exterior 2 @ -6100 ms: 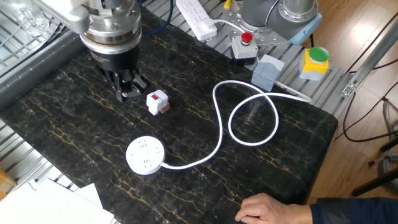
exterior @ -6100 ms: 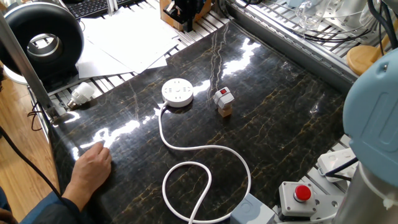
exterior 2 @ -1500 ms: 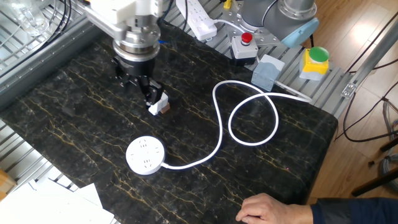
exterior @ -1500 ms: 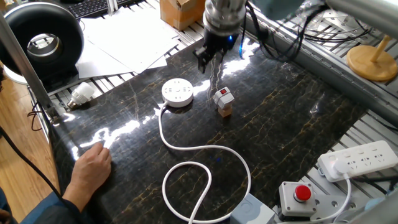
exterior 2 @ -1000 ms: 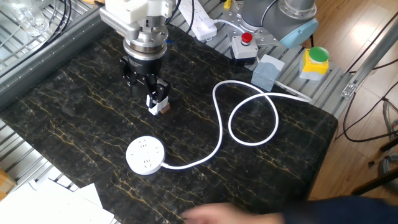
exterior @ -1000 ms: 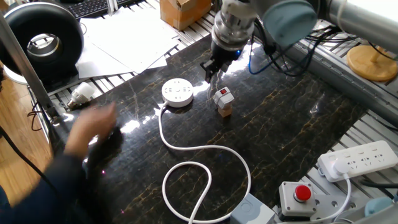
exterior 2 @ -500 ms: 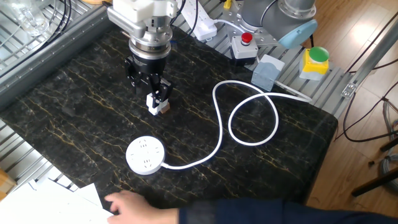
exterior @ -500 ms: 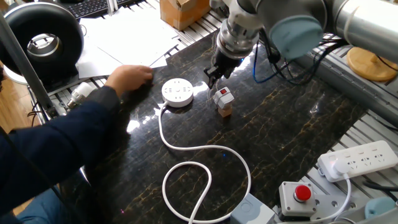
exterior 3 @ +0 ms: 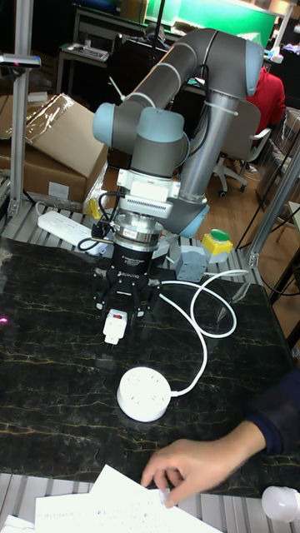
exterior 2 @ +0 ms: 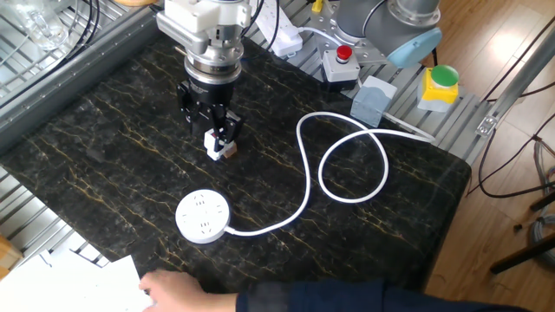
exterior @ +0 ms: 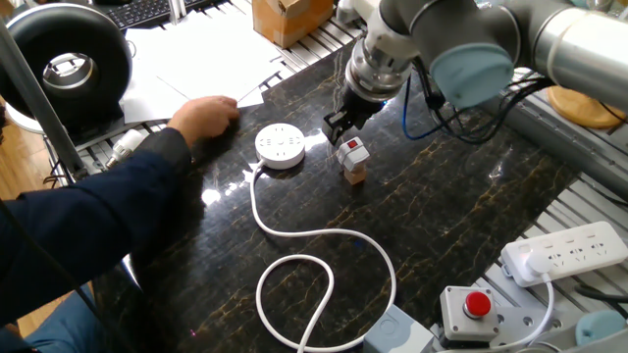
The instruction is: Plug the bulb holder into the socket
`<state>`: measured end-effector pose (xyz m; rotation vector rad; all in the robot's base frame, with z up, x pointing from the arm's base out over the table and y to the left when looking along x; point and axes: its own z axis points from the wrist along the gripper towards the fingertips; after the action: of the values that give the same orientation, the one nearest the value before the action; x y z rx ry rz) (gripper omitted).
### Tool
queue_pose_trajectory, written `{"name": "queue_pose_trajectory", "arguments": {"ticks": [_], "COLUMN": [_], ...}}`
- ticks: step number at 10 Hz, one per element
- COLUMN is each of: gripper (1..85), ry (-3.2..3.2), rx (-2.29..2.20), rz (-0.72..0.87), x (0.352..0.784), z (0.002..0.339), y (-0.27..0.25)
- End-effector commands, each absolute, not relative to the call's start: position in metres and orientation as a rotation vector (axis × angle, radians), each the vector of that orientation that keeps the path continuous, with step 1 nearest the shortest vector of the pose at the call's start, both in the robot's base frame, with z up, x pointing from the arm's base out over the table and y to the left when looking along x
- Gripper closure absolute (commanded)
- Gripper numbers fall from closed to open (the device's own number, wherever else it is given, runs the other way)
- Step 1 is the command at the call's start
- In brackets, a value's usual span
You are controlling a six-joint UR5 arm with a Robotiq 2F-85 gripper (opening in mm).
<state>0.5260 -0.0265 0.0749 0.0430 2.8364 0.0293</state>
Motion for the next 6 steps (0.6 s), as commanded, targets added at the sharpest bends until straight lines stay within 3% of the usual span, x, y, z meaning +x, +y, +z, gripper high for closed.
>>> {"name": "queue_pose_trajectory", "arguments": {"ticks": [1,6], "gripper": [27.3,28.3], "ry": [2.824,2.773], "rx": [0.098,0.204], "rz": [0.049,0.029], "x": [0.5253,0.5277], "z": [0.0696,0.0613], "y": [-0.0274,-0.0217]}}
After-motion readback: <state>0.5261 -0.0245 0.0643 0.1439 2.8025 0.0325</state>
